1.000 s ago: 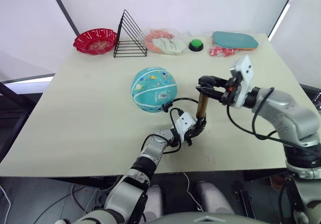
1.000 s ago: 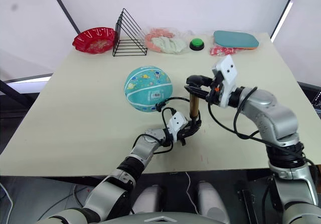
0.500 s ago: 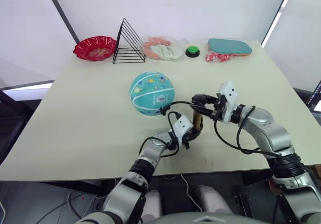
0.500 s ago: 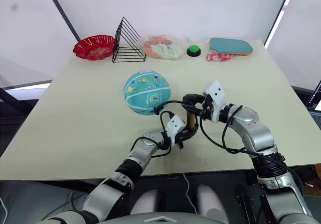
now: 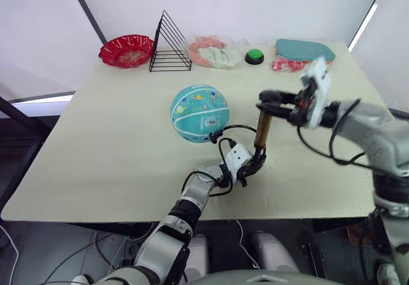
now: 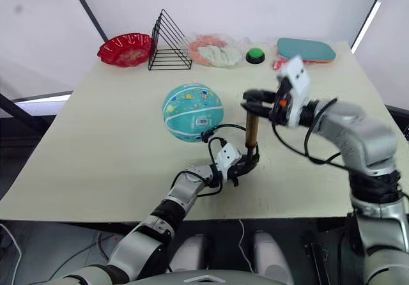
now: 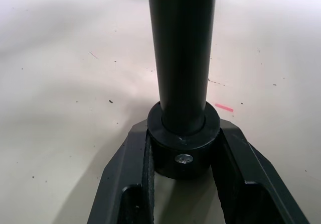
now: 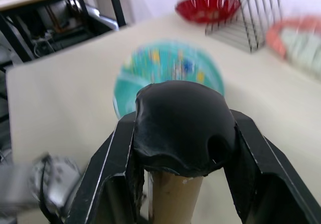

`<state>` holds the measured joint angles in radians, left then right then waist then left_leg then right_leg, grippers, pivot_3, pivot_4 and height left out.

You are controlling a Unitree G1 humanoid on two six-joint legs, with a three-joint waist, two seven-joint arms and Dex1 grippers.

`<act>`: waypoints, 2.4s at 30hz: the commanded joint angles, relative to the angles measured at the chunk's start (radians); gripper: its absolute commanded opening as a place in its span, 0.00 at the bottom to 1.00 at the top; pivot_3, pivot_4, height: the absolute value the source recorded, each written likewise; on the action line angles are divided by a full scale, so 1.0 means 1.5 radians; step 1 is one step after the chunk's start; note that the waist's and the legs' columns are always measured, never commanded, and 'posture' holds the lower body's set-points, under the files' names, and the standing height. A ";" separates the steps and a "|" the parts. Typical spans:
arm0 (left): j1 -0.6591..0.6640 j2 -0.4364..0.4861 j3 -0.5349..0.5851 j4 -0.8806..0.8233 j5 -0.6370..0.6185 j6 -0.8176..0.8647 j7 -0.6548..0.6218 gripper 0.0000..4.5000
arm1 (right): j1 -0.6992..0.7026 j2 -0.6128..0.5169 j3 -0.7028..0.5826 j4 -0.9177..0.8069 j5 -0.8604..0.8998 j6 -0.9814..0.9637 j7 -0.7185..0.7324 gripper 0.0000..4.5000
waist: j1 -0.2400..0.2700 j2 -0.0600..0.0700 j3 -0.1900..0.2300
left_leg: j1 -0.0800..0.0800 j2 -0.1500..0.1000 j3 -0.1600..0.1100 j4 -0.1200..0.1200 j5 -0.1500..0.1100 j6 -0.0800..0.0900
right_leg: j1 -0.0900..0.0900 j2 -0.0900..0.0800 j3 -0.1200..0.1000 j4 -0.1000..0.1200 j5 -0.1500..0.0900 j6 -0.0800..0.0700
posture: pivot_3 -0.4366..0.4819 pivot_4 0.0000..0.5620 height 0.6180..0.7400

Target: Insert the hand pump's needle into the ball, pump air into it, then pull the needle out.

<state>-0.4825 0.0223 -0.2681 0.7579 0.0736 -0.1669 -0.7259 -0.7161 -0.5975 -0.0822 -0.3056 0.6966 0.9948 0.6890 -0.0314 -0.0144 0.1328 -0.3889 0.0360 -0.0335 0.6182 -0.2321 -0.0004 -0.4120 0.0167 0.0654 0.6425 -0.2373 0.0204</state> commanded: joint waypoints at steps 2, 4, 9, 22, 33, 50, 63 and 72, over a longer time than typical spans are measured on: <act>0.025 0.005 -0.016 0.064 0.020 0.026 0.006 0.24 | -0.093 -0.033 -0.094 -0.032 0.084 0.067 -0.034 0.36 | 0.000 0.000 0.002 | -0.001 0.000 0.000 0.001 0.000 0.000 | 0.000 0.000 0.000 0.000 0.000 0.000 | 0.48 0.27 1.00; 0.024 0.004 -0.016 0.066 0.019 0.026 0.007 0.24 | -0.127 -0.036 -0.115 -0.018 0.112 0.091 -0.050 0.36 | 0.000 0.000 0.003 | -0.001 0.000 0.000 0.001 0.000 0.000 | 0.000 0.000 0.000 0.000 0.000 0.000 | 0.48 0.27 1.00; 0.022 0.002 -0.014 0.072 0.019 0.023 0.008 0.24 | -0.073 -0.034 -0.078 -0.019 0.099 0.072 -0.046 0.36 | 0.001 0.001 0.004 | -0.004 0.000 0.000 0.003 0.000 0.000 | -0.002 0.000 0.000 0.000 0.001 0.001 | 0.48 0.27 1.00; 0.033 0.010 -0.017 0.053 0.015 0.027 0.012 0.24 | 0.205 0.073 0.194 0.177 -0.156 -0.240 0.037 0.36 | -0.012 -0.005 -0.008 | 0.006 0.001 0.001 0.005 -0.002 0.004 | 0.006 0.001 0.001 0.000 -0.001 -0.001 | 0.48 0.27 1.00; 0.042 0.014 -0.013 0.035 0.015 0.037 0.018 0.24 | 0.252 0.152 0.242 0.316 -0.263 -0.366 0.083 0.24 | -0.022 -0.008 -0.016 | 0.018 0.002 0.001 -0.002 -0.002 0.004 | 0.014 0.002 0.001 0.000 -0.003 -0.005 | 0.48 0.27 1.00; 0.039 0.009 -0.013 0.042 0.017 0.036 0.014 0.24 | 0.214 0.139 0.123 0.122 -0.174 -0.261 0.059 0.24 | -0.006 -0.004 -0.007 | 0.012 0.001 0.000 -0.002 -0.002 0.004 | 0.010 0.001 0.000 0.000 -0.004 -0.003 | 0.48 0.27 1.00; 0.041 0.006 -0.016 0.046 0.016 0.032 0.013 0.24 | 0.059 0.143 -0.028 -0.008 -0.026 -0.090 -0.024 0.24 | -0.005 0.001 0.006 | 0.004 0.000 0.001 0.001 -0.002 0.004 | 0.003 0.000 0.001 0.000 -0.002 0.001 | 0.48 0.27 1.00; 0.042 0.006 -0.019 0.049 0.013 0.029 0.012 0.24 | -0.080 0.112 -0.113 -0.011 0.062 -0.023 -0.084 0.24 | -0.005 0.000 0.011 | 0.003 0.000 0.001 0.001 -0.002 0.004 | 0.003 0.000 0.001 0.000 -0.002 0.001 | 0.48 0.27 1.00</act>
<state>-0.4764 0.0169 -0.2577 0.7372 0.0478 -0.1730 -0.7058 -0.7374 -0.4263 -0.1467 -0.2417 0.7174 1.0063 0.5745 -0.0393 -0.0150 0.1491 -0.3846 0.0358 -0.0328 0.6195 -0.2355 0.0051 -0.4079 0.0165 0.0662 0.6428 -0.2401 0.0224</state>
